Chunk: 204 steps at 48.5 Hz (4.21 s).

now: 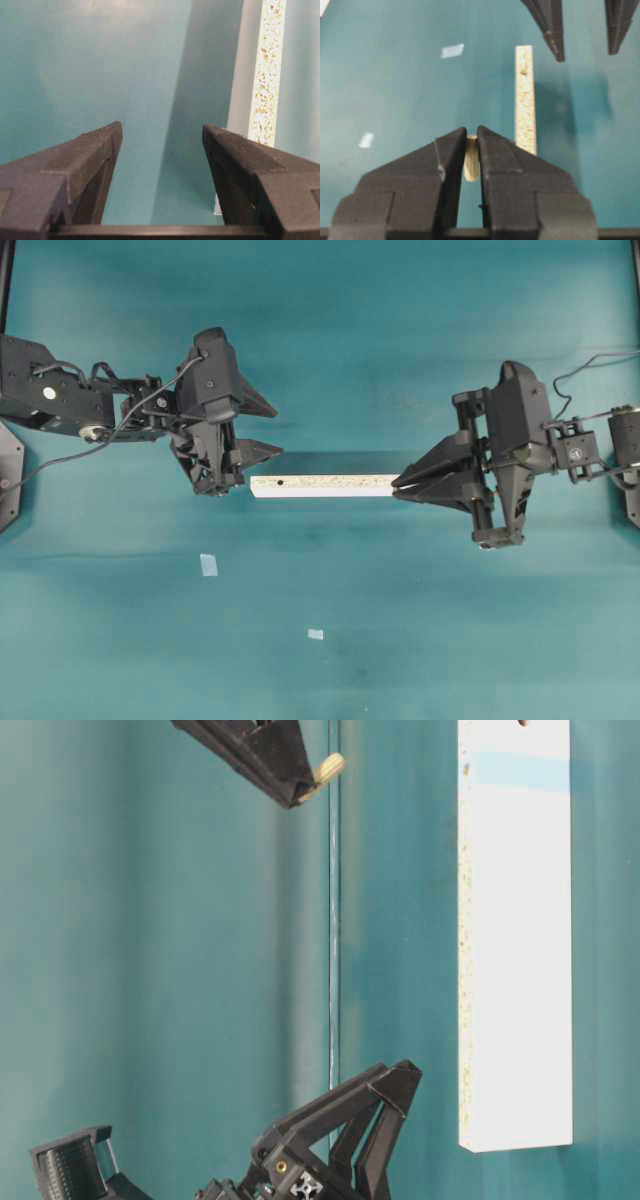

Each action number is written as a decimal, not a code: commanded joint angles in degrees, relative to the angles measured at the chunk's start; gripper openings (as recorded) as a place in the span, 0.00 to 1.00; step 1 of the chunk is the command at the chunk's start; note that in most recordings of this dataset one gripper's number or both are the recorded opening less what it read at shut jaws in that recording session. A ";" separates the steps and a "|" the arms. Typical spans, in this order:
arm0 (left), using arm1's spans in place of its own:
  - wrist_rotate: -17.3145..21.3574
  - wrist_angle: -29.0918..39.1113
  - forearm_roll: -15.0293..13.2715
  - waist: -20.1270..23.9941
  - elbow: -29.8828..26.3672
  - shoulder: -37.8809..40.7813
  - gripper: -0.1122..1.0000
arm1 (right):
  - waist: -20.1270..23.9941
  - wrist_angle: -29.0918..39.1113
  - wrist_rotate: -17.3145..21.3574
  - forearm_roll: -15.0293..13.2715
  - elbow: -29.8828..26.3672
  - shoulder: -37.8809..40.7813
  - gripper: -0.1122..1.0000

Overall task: Insert the rod into the hole on the wooden board.
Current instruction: 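Carry the held peg with the right gripper toward the board's hole end, then move the left gripper to the board's left end and grasp it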

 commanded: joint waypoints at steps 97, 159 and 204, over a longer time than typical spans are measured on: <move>-0.09 6.68 0.09 -6.33 -3.34 -4.57 0.92 | -1.58 -27.69 -16.52 14.77 6.77 9.23 0.20; 0.35 6.68 0.26 -6.86 -4.13 5.10 0.91 | -1.58 -26.28 -16.52 14.94 6.59 9.23 0.20; 2.99 6.86 0.53 -6.94 -4.66 6.50 0.64 | -1.58 -24.70 -16.44 14.94 6.59 9.23 0.20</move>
